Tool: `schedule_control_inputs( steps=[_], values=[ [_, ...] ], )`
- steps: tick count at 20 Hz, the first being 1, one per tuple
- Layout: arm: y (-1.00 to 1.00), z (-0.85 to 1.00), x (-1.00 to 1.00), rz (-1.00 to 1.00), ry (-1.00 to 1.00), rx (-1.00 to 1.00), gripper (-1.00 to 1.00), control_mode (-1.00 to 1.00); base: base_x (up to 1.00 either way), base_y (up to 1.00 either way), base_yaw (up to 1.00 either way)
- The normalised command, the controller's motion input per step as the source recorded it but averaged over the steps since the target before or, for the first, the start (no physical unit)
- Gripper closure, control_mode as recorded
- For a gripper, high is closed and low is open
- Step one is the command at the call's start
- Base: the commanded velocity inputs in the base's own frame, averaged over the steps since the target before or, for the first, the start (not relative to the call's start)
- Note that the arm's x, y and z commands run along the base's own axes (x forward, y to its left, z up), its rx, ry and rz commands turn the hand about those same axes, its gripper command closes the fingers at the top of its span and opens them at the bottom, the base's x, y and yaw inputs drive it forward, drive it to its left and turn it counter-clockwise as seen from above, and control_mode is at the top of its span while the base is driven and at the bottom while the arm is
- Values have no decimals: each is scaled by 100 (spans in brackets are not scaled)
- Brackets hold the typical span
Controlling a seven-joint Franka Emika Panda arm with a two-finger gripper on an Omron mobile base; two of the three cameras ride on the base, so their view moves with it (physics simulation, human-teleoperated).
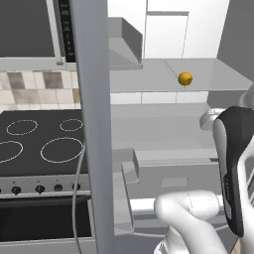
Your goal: Retrieve the bottle and the shaker from the cabinet and place them next to the mixing bowl on the counter. Then add garlic from the fridge to the mixing bowl.
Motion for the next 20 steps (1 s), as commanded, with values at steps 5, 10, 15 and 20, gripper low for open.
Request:
schedule_control_inputs(
  steps=[5,10,15,20],
  values=[
    [0,0,-10,0,0,0,100,-100,0,0,0],
    [0,0,0,0,0,0,100,100,-26,0,0],
    [0,0,0,0,0,0,100,100,-100,14,-1],
    [0,0,0,0,0,0,100,100,-100,16,-2]
  ],
)
